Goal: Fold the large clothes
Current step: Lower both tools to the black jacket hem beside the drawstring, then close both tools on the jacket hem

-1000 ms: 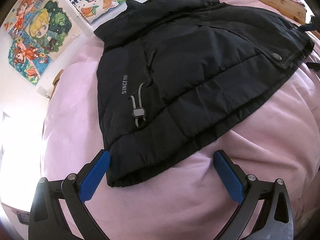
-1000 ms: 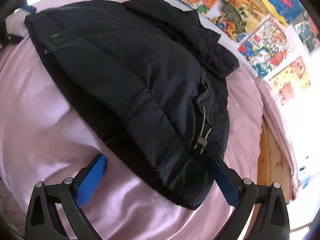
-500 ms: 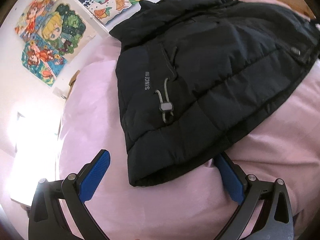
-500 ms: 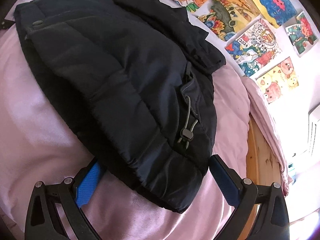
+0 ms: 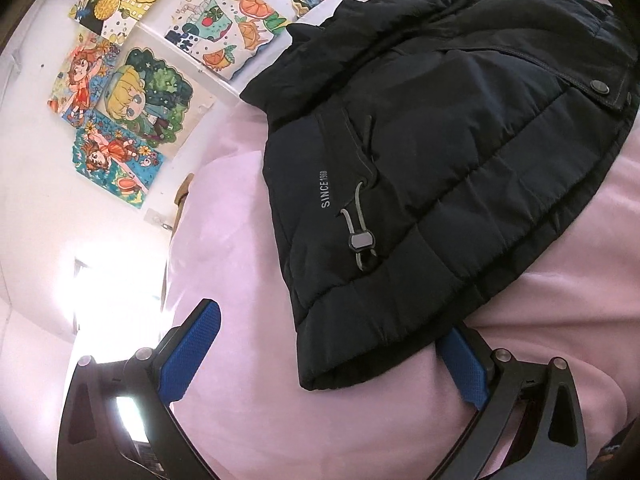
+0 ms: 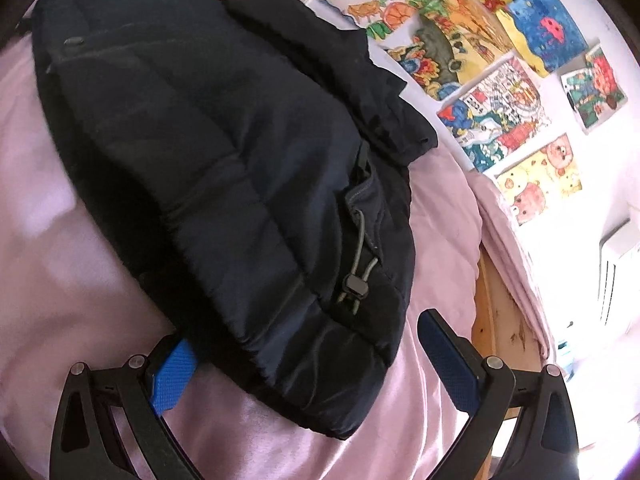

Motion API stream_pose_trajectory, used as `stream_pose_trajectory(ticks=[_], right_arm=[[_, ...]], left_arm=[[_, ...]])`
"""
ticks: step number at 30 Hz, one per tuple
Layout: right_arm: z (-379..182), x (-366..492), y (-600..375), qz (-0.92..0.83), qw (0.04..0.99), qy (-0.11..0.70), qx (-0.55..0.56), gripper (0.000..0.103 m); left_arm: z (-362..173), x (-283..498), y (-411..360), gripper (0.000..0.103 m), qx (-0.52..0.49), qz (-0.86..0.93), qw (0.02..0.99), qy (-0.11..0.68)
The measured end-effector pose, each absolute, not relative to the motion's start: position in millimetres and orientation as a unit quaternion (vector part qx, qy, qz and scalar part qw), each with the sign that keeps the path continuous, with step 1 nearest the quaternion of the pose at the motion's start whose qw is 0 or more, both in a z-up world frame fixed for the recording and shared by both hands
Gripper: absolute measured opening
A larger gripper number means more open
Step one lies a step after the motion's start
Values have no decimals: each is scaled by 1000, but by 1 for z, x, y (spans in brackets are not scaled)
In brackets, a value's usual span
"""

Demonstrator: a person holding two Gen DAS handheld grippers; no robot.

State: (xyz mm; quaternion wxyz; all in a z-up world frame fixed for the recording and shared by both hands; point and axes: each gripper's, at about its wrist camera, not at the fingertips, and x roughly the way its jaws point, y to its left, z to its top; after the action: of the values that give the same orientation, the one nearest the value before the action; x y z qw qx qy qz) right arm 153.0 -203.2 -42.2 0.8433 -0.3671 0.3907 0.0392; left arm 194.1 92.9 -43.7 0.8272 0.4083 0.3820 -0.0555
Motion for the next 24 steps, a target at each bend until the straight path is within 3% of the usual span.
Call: stream_pose_trajectory(ticks=[5,12,15,19,22,24], right_arm=[[-44,150,-197,43,842,382,-379,97],[-45,143,-191,55,841,373,-388,79],[-46,141,-187,63,838,370,-396,63],[-46,142,-188,58,839,369,-394,43],[-41,144,-191,59,846,369,-380,36],[-40,144,-191,60,848,368,-376,33]], left_arm=[[-42,194,92,101,403,-56,829,384],[-41,191,89,96,406,-60,830,378],[-41,190,87,83,409,-70,828,376],[-43,184,81,51,421,-92,823,370],[-48,178,76,30,439,-102,815,365],[-52,176,74,25,453,-104,809,360]])
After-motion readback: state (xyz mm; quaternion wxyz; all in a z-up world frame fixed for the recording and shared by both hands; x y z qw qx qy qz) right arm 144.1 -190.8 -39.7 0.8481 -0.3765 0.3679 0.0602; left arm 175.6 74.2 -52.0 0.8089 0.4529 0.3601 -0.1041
